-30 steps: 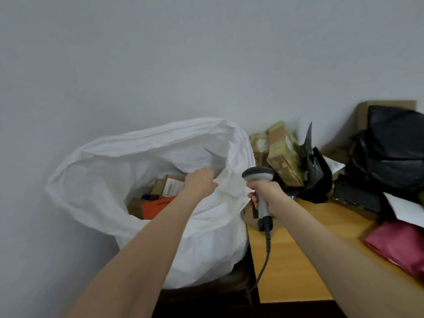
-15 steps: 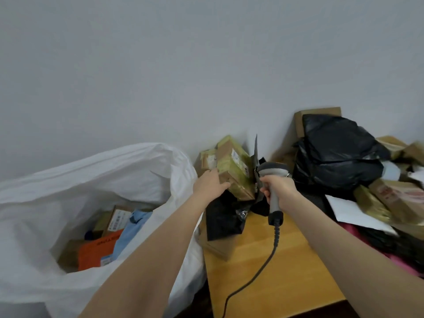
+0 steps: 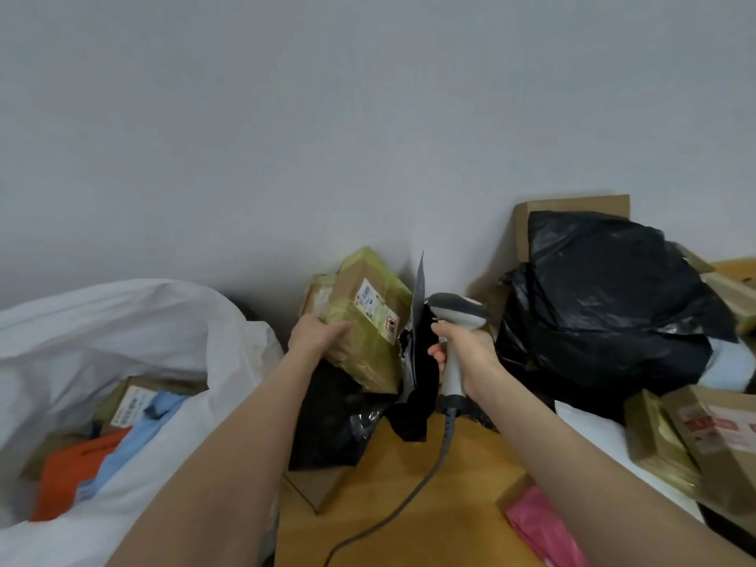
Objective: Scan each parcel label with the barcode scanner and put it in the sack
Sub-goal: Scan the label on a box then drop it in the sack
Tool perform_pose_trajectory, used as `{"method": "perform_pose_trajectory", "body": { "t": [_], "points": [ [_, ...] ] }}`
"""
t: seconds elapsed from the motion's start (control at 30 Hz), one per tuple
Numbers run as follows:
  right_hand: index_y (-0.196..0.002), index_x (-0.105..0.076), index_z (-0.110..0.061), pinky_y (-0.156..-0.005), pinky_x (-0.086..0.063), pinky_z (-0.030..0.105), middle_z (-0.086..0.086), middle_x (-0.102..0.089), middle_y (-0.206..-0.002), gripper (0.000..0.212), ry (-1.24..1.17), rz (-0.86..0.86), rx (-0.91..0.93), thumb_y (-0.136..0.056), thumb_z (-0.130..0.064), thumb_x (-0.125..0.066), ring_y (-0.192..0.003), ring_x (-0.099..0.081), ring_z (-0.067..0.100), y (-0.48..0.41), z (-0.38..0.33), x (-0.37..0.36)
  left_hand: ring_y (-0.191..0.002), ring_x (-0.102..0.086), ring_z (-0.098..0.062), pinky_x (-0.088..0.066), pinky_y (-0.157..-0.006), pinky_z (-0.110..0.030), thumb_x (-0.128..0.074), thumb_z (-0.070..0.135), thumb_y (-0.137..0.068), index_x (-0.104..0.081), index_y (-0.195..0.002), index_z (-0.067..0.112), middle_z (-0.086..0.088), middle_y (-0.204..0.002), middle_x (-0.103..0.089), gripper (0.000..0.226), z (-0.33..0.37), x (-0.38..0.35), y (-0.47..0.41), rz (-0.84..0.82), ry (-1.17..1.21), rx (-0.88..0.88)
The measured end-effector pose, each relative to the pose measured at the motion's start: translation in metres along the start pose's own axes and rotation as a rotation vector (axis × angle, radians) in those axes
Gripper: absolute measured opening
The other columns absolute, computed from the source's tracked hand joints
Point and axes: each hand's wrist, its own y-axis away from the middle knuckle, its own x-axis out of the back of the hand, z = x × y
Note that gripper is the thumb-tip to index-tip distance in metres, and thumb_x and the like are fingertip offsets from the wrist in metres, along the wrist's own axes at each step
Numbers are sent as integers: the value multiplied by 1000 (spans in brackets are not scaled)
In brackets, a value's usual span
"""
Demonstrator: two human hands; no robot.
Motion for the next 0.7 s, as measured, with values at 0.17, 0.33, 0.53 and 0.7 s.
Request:
{"method": "perform_pose_trajectory", "body": {
  "t": [0.17,0.33,0.53,0.7],
  "points": [
    [-83,-61,-4,-45,-44,24,9,-60,-56,10,-81,-57,-5,-85,-7,-71,-39,-51,11,-1,-12,2,-85,-65,-26,-58,-79,-41,-74,37,-75,-70,-94,10,-9,-92,-69,33,18,37,10,187,189,-55],
    [-93,-63,-5,-62,-57,29,9,-63,-79,12,-171,-67,83,-84,-2,-71,-64,-60,15,11,-34,-1,-75,-62,-18,-60,-64,-33,-72,23,-83,-67,-97,16,-3,-87,-62,17,33,106,42,109,456,-49],
    [-116,-61,-10,-94,-51,52,8,-67,-103,42,-106,-71,183,-78,-14,-79,-99,-62,30,37,-40,8,-79,-63,-18,-58,-62,-30,-67,25,-88,-68,-92,21,-2,-94,-64,6,18,160,78,-108,371,-135],
    [-120,-61,-8,-74,-58,46,19,-68,-112,47,-155,-139,9,-76,-9,-78,-95,-67,35,67,0,25,-83,-66,-19,-57,-64,-28,-68,36,-87,-67,-96,16,-4,-94,-69,21,4,147,102,-179,356,-168]
  ]
}}
